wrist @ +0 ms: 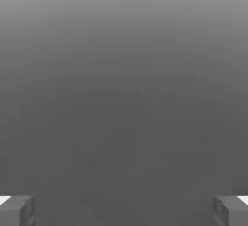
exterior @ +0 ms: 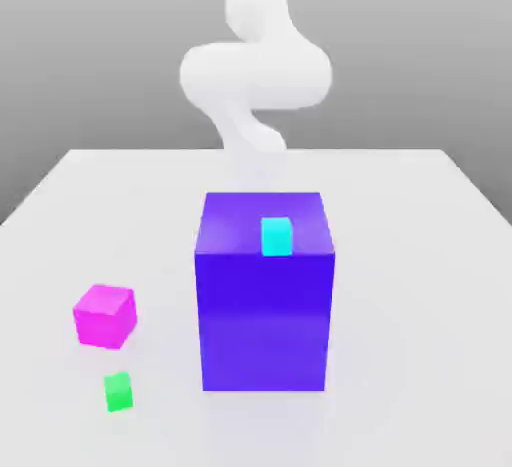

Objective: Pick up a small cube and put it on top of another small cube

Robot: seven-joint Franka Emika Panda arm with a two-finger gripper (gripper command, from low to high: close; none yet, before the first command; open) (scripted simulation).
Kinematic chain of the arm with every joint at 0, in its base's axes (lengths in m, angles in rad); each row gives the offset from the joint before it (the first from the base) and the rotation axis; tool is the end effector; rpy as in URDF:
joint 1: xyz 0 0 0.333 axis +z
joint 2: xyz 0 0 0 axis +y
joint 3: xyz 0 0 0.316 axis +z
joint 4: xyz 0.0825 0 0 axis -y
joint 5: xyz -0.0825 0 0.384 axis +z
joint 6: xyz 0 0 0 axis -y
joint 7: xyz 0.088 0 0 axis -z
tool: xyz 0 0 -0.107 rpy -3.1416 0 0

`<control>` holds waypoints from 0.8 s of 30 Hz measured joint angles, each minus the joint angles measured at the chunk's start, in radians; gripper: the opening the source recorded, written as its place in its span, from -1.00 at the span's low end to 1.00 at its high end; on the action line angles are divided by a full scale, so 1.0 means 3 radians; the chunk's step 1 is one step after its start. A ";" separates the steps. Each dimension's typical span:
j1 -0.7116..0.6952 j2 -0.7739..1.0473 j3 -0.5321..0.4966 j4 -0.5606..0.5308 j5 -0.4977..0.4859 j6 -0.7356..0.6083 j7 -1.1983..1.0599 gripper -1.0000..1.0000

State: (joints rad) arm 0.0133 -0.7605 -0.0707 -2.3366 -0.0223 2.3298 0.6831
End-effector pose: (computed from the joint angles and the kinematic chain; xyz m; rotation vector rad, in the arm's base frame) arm 0.3633 -0.0311 0.6806 -2.5261 0.9672 -1.0021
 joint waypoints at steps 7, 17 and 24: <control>0.0125 0.0390 -0.0652 -0.0349 -0.0211 0.0288 -0.1109 0.00; 0.0286 0.0962 -0.1508 -0.0840 -0.0490 0.0703 -0.2663 0.00; 0.0389 0.1370 -0.2073 -0.1187 -0.0675 0.1000 -0.3757 0.00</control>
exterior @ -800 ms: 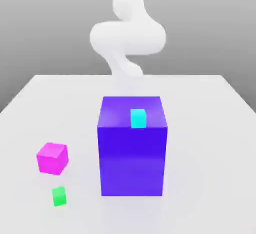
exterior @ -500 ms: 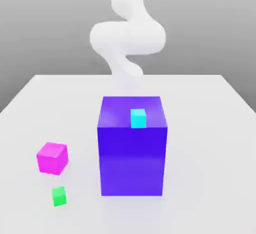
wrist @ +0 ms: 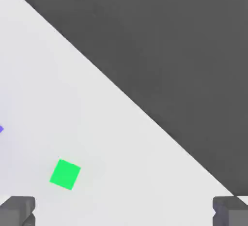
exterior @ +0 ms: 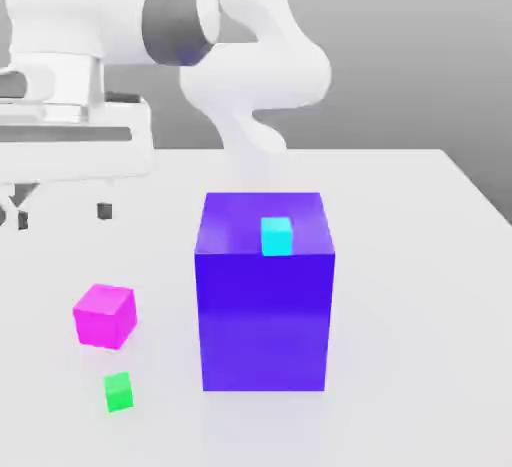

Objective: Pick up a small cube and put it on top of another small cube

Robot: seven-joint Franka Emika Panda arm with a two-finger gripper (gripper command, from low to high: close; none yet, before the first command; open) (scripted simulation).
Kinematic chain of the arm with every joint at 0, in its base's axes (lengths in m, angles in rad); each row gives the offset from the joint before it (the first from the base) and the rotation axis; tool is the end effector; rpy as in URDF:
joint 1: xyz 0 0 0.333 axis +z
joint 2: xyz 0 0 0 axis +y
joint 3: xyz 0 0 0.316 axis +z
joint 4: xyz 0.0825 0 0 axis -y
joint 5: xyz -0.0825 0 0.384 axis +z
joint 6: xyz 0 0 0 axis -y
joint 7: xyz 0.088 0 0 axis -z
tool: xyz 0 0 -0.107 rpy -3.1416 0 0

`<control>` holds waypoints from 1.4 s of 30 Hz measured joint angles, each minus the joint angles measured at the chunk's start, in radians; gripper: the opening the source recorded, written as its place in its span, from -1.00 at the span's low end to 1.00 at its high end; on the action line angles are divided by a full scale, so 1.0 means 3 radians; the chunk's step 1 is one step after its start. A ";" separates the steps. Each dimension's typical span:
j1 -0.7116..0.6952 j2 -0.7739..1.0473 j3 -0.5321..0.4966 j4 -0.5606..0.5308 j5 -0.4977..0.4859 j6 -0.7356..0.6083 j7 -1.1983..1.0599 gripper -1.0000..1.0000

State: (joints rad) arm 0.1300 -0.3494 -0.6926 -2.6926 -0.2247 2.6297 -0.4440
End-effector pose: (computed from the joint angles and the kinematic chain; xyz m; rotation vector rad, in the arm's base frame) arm 0.3621 -0.2087 0.3404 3.0879 0.1112 0.3774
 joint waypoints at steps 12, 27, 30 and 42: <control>0.0091 0.0676 -0.0847 -0.0597 -0.0297 0.0507 -0.1873 0.00; 0.0536 0.1216 -0.0991 -0.0455 0.1106 0.0616 -0.3052 0.00; 0.0478 0.1352 -0.0839 -0.0425 0.1503 0.0654 -0.3337 0.00; -0.0099 0.1819 0.0059 -0.0349 0.2844 0.0907 -0.4298 0.00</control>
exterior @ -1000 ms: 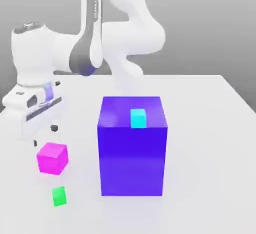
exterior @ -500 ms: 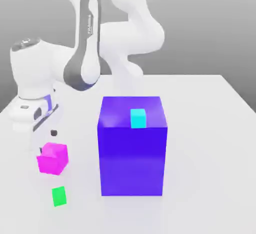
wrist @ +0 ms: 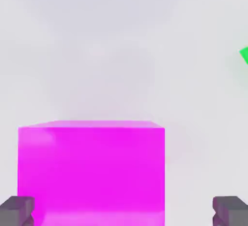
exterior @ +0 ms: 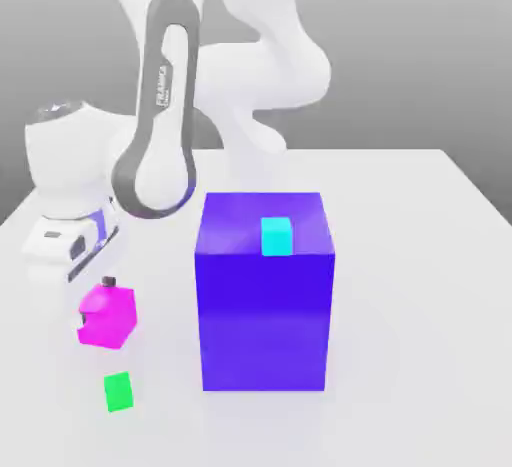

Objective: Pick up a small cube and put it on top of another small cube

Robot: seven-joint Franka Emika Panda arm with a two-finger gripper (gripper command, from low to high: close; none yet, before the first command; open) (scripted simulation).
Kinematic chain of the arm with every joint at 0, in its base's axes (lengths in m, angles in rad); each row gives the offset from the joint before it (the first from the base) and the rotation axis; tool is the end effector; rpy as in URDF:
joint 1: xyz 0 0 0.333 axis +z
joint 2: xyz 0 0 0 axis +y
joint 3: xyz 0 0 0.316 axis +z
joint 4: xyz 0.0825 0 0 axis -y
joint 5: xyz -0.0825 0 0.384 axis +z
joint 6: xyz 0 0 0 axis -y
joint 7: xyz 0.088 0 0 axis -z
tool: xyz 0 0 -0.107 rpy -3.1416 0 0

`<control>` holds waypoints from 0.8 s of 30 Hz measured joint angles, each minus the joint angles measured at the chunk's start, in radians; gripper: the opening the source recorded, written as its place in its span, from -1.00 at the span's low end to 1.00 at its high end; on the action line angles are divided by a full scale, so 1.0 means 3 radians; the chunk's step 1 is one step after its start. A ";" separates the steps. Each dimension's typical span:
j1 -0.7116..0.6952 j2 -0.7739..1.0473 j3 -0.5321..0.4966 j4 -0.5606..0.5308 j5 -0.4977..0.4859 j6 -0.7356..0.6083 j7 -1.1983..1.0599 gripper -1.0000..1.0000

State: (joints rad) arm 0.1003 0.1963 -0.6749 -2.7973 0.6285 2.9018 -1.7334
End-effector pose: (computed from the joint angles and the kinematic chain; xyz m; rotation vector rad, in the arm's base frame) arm 0.2696 -0.2377 0.1633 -3.0073 -0.8531 -0.0157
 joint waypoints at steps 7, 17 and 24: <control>-0.0359 0.0214 0.0531 0.0018 0.0642 0.0203 -0.0463 -1.00; -0.0159 0.0107 0.0244 0.0010 0.0322 0.0088 -0.0232 -1.00; 0.0214 -0.0146 -0.0321 -0.0017 -0.0416 -0.0110 0.0297 -1.00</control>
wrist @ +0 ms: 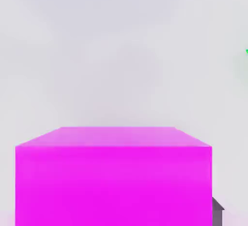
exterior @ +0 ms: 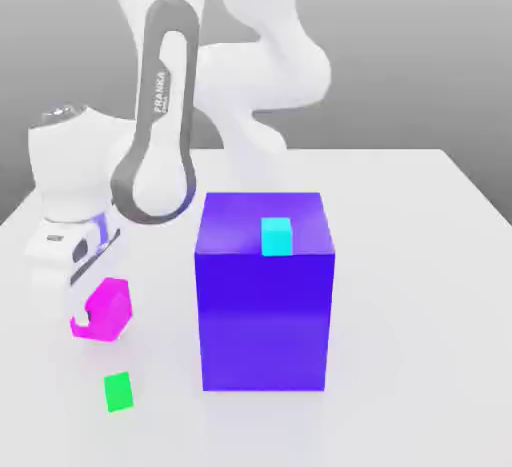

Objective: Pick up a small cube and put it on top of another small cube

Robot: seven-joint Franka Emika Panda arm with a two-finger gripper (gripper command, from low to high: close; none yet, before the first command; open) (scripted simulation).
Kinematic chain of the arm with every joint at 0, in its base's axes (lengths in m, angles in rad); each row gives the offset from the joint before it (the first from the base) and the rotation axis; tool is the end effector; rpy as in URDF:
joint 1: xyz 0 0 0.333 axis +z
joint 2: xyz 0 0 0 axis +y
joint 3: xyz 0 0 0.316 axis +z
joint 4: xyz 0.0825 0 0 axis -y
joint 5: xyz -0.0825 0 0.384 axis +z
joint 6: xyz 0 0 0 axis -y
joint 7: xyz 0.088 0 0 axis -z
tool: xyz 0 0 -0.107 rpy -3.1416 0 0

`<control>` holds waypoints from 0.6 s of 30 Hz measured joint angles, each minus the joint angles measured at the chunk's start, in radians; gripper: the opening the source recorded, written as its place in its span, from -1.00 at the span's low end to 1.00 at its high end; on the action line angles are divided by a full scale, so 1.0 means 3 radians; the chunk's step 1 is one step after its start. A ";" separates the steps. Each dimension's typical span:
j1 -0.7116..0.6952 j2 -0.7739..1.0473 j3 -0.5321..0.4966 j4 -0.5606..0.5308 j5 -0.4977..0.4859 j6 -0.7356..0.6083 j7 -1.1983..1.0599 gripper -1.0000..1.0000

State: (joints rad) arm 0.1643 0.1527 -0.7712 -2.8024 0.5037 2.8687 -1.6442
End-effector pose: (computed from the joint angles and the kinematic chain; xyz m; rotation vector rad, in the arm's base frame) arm 0.2726 -0.2404 0.1743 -2.9988 -0.8524 -0.0181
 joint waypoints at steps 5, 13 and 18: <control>0.0182 -0.0201 -0.0326 -0.0034 -0.0581 -0.0098 0.0417 -1.00; 0.0163 -0.0545 -0.0567 -0.0109 -0.1573 -0.0211 0.1130 -1.00; -0.0018 -0.0723 -0.0491 -0.0169 -0.2068 -0.0254 0.1488 -1.00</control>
State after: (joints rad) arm 0.1588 -0.0643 -0.9186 -2.8531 -0.1167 2.7924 -1.1978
